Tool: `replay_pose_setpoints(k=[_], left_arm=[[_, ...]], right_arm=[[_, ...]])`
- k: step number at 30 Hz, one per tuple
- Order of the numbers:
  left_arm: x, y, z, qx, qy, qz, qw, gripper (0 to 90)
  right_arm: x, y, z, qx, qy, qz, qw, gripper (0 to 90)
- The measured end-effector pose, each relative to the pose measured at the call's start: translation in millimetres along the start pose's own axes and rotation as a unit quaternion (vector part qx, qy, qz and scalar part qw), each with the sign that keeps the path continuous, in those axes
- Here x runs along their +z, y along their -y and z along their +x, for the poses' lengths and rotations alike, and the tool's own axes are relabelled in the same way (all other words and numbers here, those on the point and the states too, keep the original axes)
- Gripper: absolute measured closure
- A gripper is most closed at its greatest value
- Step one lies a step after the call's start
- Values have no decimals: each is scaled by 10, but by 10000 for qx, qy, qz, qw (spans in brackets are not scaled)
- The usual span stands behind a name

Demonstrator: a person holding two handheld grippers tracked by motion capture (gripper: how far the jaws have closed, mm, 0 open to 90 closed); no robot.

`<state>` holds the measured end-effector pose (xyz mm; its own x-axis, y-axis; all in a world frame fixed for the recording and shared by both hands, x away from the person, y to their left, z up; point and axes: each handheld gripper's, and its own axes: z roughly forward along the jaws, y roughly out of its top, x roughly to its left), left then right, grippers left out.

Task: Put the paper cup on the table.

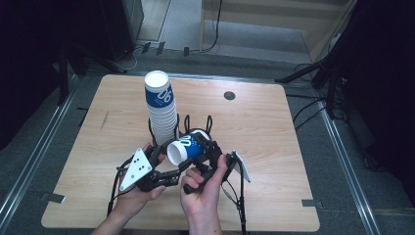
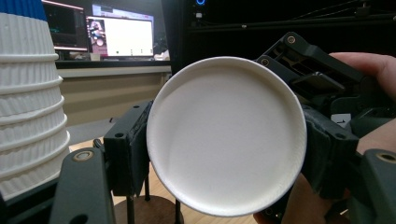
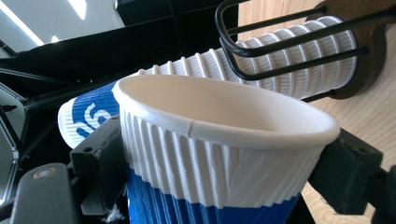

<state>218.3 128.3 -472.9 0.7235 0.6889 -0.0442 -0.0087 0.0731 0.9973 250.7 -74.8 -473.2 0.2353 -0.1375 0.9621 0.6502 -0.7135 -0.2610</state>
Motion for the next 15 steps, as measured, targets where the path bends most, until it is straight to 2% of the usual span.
replay_pose_setpoints(k=[3, 4, 7, 10, 13, 15], left_arm=[[-8, -4, 4, 21, -5, 28, 10000, 285], [-20, -3, 17, -51, 44, 30, 10000, 281], [-43, -6, 31, -83, 88, 47, 9999, 280], [-74, -17, 24, -168, 41, 42, 9998, 277], [-94, -41, 24, -193, -29, 16, 9998, 274], [-112, -54, 33, -219, -57, 0, 9997, 231]], right_arm=[[0, 4, -1, 9, -11, -4, 10000, 169], [1, 8, -3, -1, 12, -2, 10000, 175], [0, 12, -9, -47, 15, 23, 10000, 178], [-2, 23, -18, -27, 13, 46, 10000, 186], [3, 21, -37, -135, 30, 7, 9999, 192], [10, 13, -49, -193, 78, -25, 9998, 193]])
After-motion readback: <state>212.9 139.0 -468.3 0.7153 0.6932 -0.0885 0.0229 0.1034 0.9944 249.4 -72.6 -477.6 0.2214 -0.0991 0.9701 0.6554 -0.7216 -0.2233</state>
